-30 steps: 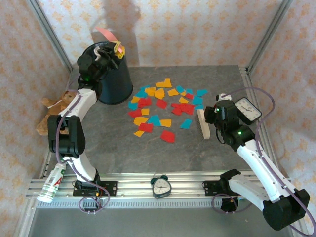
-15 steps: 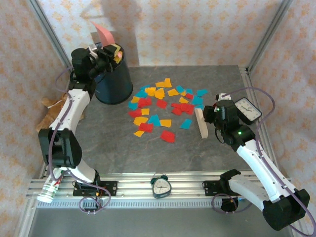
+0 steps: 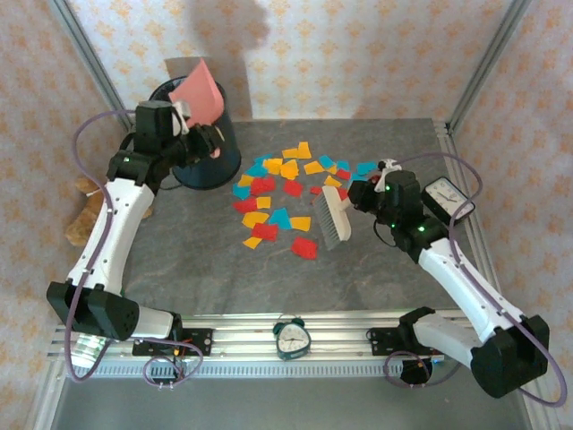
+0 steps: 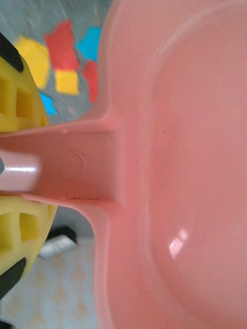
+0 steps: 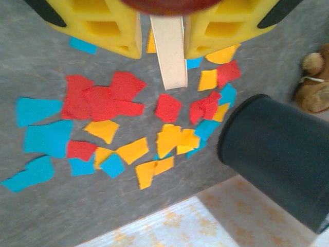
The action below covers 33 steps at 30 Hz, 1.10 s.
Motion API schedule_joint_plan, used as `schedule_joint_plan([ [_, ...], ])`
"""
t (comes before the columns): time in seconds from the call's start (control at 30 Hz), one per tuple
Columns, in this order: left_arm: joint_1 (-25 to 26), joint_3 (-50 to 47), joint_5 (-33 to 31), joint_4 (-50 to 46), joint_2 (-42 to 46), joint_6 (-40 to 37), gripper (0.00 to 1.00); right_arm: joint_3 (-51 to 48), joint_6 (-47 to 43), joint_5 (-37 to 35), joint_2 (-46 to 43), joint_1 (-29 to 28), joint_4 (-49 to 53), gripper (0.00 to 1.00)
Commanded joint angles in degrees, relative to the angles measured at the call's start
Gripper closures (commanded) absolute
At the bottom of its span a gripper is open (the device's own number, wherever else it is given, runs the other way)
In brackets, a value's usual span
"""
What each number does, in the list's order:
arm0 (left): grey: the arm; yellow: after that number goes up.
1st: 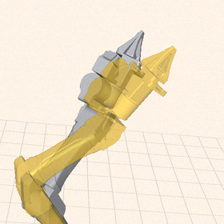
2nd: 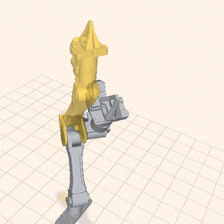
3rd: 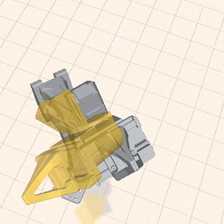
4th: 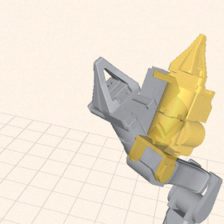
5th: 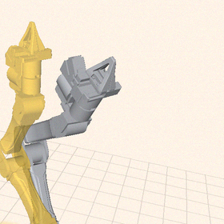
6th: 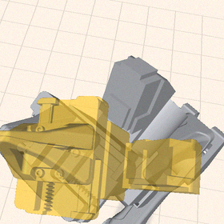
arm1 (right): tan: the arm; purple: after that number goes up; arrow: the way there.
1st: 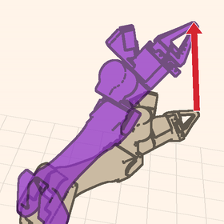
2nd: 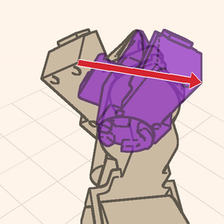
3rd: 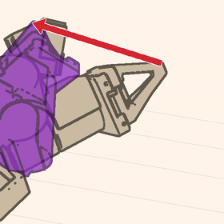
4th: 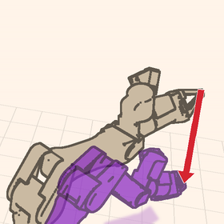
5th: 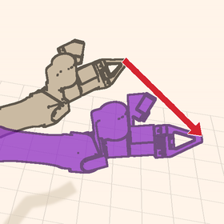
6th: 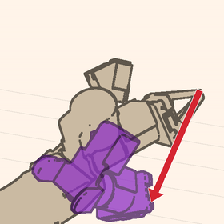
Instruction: Sweep away the paper scraps from the table
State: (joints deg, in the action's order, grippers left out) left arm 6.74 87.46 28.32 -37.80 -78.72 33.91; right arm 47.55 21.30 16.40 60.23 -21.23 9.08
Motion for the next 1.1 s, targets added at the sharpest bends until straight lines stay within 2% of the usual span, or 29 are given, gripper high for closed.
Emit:
schedule_joint_plan([
  [0.0,3.0,-1.1,-7.0,-10.3,4.2,-14.7,1.00,0.4,4.5,6.6,2.9,-0.1,-9.1,1.00],
  [0.23,10.0,-5.5,-11.7,-15.7,7.0,-22.0,1.00,2.7,7.9,10.1,13.2,-2.2,-16.3,1.00],
  [0.43,11.1,-10.6,-11.5,-14.5,9.1,-23.7,1.00,6.5,9.0,9.3,21.9,-6.3,-19.5,1.00],
  [0.67,11.8,-12.2,-11.1,-14.1,9.3,-25.5,1.00,8.1,10.8,5.7,29.4,-7.4,-20.3,1.00],
  [0.83,14.4,-12.4,-11.1,-14.8,8.6,-28.3,1.00,8.2,9.7,2.0,30.8,-7.4,-15.7,1.00],
  [1.07,18.2,-11.7,-13.1,-15.8,6.5,-30.6,1.00,5.3,5.4,-8.1,25.9,-7.3,-6.4,1.00],
])
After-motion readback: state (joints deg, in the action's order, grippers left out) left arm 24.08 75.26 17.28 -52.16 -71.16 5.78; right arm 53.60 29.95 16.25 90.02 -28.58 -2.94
